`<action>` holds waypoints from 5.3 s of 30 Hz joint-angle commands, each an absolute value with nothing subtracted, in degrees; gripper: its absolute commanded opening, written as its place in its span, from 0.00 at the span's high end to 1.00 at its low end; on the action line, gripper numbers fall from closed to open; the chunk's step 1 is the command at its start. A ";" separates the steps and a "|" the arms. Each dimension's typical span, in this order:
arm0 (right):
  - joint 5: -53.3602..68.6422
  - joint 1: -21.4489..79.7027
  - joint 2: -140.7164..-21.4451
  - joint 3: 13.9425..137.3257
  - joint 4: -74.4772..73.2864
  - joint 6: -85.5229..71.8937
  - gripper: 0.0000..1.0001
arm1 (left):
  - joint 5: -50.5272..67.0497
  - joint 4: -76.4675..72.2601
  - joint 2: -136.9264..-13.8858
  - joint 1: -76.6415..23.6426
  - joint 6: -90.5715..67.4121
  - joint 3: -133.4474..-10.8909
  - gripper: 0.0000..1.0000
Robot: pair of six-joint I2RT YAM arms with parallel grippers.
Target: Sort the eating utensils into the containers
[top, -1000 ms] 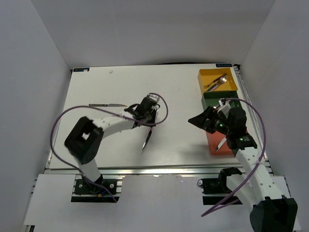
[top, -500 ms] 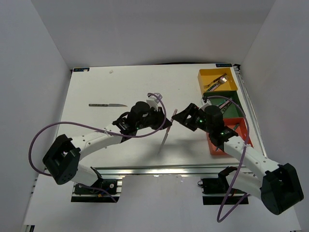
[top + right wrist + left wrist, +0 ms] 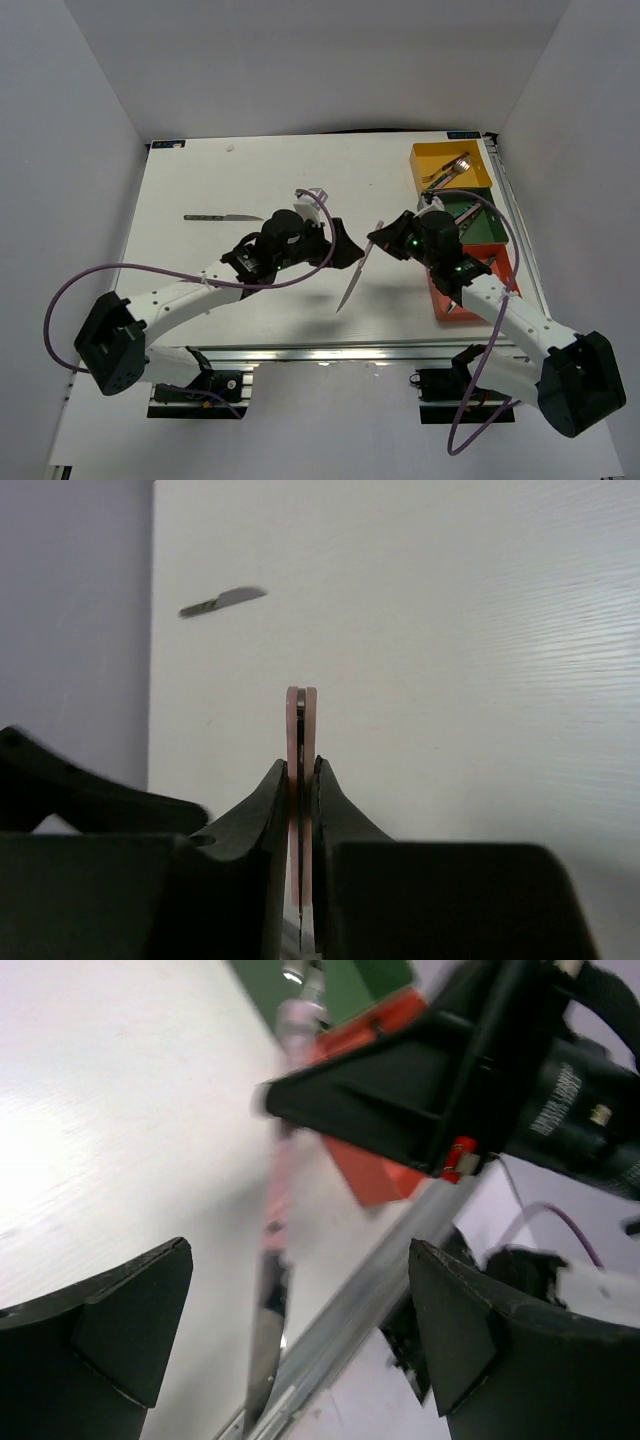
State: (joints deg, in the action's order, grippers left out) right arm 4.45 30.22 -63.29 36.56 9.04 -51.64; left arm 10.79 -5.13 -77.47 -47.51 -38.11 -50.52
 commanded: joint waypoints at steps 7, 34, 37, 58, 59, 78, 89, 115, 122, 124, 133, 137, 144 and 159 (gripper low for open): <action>-11.78 9.08 -49.84 40.34 -17.90 -40.80 1.00 | -26.27 29.43 -65.67 -47.55 -33.85 -62.23 0.02; -0.53 -22.24 -59.68 47.11 -24.43 -25.58 0.80 | -31.11 38.41 -68.73 -44.04 -34.36 -61.96 0.02; -0.53 -22.24 -59.07 45.62 -24.26 -25.58 0.51 | -30.94 38.41 -69.43 -42.89 -35.33 -62.40 0.02; 6.34 -0.80 -50.89 49.66 -26.10 -27.34 0.11 | -40.07 50.58 -98.67 -9.59 -56.67 -86.34 0.02; 6.50 1.65 -50.89 49.57 -26.10 -26.55 0.11 | -40.08 52.89 -104.88 -7.40 -60.17 -89.35 0.02; 13.45 5.27 -48.96 47.81 -24.08 -23.38 0.11 | -30.33 45.89 -127.71 -0.26 -69.17 -94.50 0.59; 43.66 6.58 -50.62 39.65 -0.66 -31.71 0.11 | -14.18 20.24 -110.25 -3.75 -55.15 -64.28 1.00; 0.44 36.99 -60.91 35.86 9.31 -53.52 0.40 | 16.08 -24.69 -73.83 -47.11 -39.46 -35.77 1.00; 0.26 39.46 -63.10 35.77 10.10 -53.88 0.48 | 16.61 -26.54 -74.27 -47.20 -40.78 -36.91 1.00; 0.18 39.81 -63.11 35.25 10.89 -54.31 0.61 | 16.35 -26.11 -74.27 -47.11 -40.78 -37.26 1.00; -12.57 29.42 -60.38 45.23 -10.86 -42.91 1.00 | -11.21 8.95 -68.66 -47.20 -38.32 -47.71 0.02; -7.21 9.09 -56.52 49.91 -20.73 -33.16 1.00 | -26.60 28.97 -61.90 -47.20 -37.36 -53.96 0.02; -6.07 -12.45 -61.68 63.36 -33.57 -17.86 1.00 | -30.14 37.62 -53.62 -47.11 -25.94 -49.33 0.02; -2.20 -19.42 -61.88 55.29 -28.48 -21.00 1.00 | -27.86 34.54 -51.50 -47.11 -25.49 -45.88 0.02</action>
